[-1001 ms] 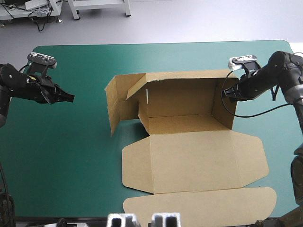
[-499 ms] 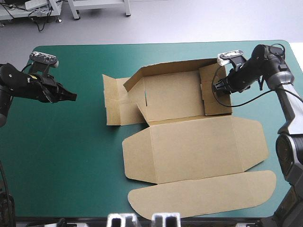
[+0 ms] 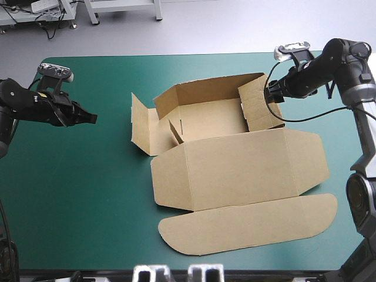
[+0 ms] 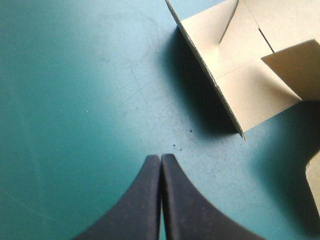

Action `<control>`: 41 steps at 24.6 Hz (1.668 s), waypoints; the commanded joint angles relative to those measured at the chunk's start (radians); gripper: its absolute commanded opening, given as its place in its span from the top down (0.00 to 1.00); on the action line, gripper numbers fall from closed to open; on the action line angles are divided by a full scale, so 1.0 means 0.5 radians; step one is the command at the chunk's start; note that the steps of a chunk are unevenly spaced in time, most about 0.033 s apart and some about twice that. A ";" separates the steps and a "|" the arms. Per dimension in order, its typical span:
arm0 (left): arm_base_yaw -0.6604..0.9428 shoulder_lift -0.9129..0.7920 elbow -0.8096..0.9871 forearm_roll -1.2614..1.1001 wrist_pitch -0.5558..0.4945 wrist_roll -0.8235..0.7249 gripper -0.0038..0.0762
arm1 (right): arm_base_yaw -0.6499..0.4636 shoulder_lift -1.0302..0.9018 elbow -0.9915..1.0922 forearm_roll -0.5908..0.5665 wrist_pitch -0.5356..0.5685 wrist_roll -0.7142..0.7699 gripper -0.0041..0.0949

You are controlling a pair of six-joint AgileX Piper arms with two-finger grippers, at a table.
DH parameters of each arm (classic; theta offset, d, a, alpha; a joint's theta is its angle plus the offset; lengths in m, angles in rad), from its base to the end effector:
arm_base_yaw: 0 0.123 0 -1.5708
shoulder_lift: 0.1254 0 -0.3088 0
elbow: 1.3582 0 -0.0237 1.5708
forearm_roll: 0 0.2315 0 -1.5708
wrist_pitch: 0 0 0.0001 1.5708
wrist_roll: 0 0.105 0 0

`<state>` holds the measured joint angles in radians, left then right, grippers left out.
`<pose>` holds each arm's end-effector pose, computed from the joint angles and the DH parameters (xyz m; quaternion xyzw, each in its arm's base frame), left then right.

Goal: Fold the box

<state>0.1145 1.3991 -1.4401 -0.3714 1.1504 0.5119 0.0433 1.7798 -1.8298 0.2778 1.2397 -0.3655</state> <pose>0.2683 -0.0042 0.4014 0.1604 0.9328 -0.0918 0.3095 0.3727 0.0434 0.3799 -0.1824 0.9460 0.0992 0.2489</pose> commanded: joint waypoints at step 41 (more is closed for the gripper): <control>0.003 -0.019 -0.052 0.352 -0.554 -0.557 0.96 | -0.220 -0.240 -0.348 0.301 0.021 -0.023 0.98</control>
<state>0.1156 1.4043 -1.4401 -0.1190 0.9299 0.2428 -0.0601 1.7242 -1.9832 0.3553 1.2441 -0.3726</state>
